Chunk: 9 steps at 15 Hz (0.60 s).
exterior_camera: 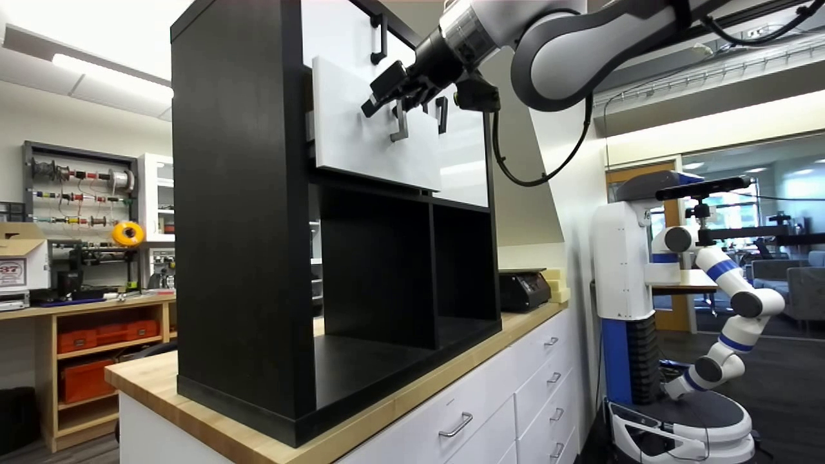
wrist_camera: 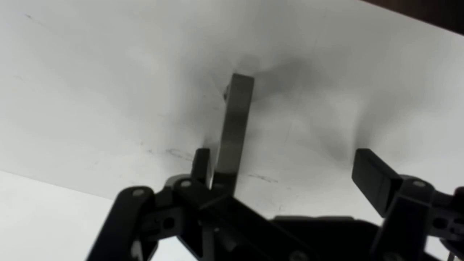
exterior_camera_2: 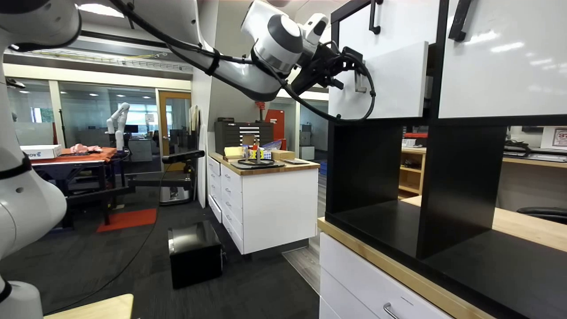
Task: Close the open drawer
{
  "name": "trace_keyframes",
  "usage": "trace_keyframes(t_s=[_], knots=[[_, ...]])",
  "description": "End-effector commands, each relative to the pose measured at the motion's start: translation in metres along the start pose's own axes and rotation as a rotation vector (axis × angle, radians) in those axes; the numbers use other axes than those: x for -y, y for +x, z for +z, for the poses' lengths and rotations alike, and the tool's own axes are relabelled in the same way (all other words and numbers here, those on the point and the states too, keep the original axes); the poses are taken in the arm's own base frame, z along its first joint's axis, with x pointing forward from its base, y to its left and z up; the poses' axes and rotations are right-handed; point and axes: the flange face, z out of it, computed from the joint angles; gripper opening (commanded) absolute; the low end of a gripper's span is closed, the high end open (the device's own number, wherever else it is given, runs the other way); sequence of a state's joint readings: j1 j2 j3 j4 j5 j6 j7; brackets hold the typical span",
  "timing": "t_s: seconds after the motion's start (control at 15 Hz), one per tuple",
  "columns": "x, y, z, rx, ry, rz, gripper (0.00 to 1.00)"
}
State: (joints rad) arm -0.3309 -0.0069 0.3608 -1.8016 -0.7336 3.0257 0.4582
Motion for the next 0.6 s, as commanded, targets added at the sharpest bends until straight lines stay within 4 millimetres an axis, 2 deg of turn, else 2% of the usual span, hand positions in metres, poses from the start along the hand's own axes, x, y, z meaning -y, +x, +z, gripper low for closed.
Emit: trace_keyframes(t_s=[0.0, 0.27, 0.53], knots=[[0.008, 0.018, 0.023, -0.002, -0.022, 0.006, 1.00], [0.017, 0.019, 0.050, 0.008, -0.034, 0.003, 1.00], [0.023, 0.019, 0.061, 0.010, -0.041, -0.001, 1.00]])
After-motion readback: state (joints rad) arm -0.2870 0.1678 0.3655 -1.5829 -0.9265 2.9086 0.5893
